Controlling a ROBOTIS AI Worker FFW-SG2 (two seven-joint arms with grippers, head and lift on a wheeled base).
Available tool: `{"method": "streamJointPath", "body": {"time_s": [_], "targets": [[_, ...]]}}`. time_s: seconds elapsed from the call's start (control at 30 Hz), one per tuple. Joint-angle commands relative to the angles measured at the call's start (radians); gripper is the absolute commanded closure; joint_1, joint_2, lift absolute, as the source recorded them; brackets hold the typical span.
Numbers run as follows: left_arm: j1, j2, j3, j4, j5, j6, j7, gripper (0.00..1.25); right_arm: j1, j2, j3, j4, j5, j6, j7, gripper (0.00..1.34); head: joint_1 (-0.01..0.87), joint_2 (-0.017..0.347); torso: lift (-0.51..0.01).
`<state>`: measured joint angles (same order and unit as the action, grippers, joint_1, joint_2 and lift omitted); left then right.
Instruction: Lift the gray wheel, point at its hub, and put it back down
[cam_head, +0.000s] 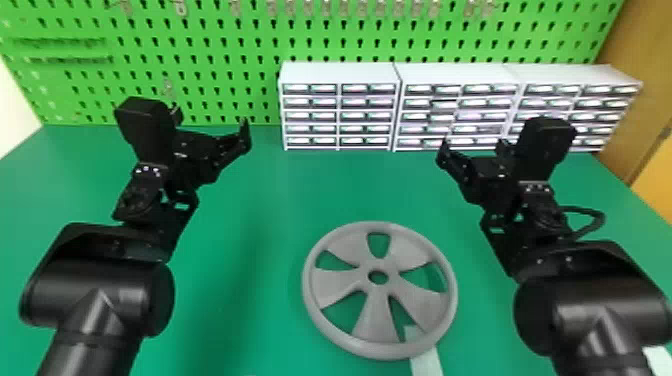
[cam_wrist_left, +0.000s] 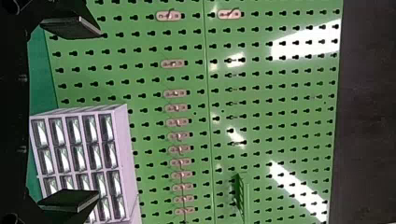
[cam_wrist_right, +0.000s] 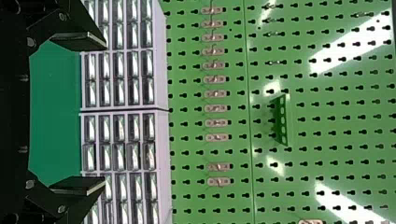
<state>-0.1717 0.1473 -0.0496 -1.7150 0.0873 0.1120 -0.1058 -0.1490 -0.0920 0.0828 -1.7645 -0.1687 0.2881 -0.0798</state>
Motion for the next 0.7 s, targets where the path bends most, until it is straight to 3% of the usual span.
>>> {"method": "streamJointPath", "body": {"time_s": [0.0, 0.67], "targets": [[0.0, 0.0, 0.001, 0.0, 0.0, 0.0, 0.0, 0.08, 0.0, 0.0, 0.0, -0.001, 0.0, 0.0, 0.0, 0.26, 0.692, 0.048, -0.088], [0.0, 0.0, -0.001, 0.0, 0.003, 0.0, 0.0, 0.08, -0.001, 0.002, 0.0, -0.015, -0.002, 0.022, 0.0, 0.26, 0.692, 0.048, -0.088]]}}
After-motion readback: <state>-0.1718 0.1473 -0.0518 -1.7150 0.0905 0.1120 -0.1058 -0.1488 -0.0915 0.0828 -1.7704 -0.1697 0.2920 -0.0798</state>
